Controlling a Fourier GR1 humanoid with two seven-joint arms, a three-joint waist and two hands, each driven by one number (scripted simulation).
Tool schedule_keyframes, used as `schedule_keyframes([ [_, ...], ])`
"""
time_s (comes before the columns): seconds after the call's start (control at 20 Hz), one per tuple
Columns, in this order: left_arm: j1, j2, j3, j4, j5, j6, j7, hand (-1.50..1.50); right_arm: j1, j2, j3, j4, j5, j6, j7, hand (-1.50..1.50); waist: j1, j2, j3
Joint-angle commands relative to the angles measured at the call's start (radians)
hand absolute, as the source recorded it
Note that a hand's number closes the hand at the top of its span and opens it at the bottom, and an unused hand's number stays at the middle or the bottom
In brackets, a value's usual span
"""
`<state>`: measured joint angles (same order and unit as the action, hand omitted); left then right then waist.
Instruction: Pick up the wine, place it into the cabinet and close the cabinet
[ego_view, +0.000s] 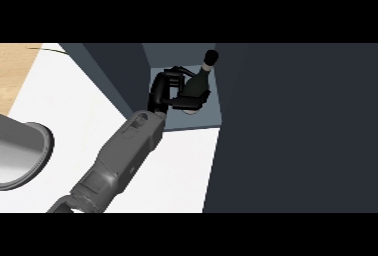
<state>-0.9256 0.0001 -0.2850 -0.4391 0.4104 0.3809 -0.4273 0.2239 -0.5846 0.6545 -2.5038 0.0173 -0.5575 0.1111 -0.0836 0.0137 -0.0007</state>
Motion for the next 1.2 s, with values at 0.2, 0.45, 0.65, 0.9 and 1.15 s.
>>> schedule_keyframes([
  [0.2,-0.122,0.0,0.056,0.137,0.069,0.024,-0.008,1.5,0.043,-0.008,0.012,-0.132,-0.079,0.044,0.018,-1.5,-0.024,0.013,0.0],
  [0.45,-0.108,0.008,0.096,0.219,0.063,-0.009,-0.08,1.5,0.077,0.012,0.03,-0.126,-0.067,0.033,-0.018,-1.5,-0.021,0.017,-0.001],
  [0.65,-0.176,0.018,0.113,0.258,0.064,0.023,-0.071,1.5,0.065,0.007,0.022,-0.107,-0.079,0.057,-0.031,-1.5,-0.027,0.022,-0.001],
  [0.9,-0.181,0.041,0.099,0.304,0.032,0.04,-0.122,-1.5,0.092,-0.007,0.027,-0.114,-0.07,0.074,-0.061,-1.5,-0.038,0.022,0.0],
  [1.15,-0.209,0.063,0.092,0.344,0.011,0.091,-0.132,-1.5,0.104,-0.005,0.036,-0.107,-0.07,0.085,-0.081,-1.5,-0.045,0.026,-0.001],
])
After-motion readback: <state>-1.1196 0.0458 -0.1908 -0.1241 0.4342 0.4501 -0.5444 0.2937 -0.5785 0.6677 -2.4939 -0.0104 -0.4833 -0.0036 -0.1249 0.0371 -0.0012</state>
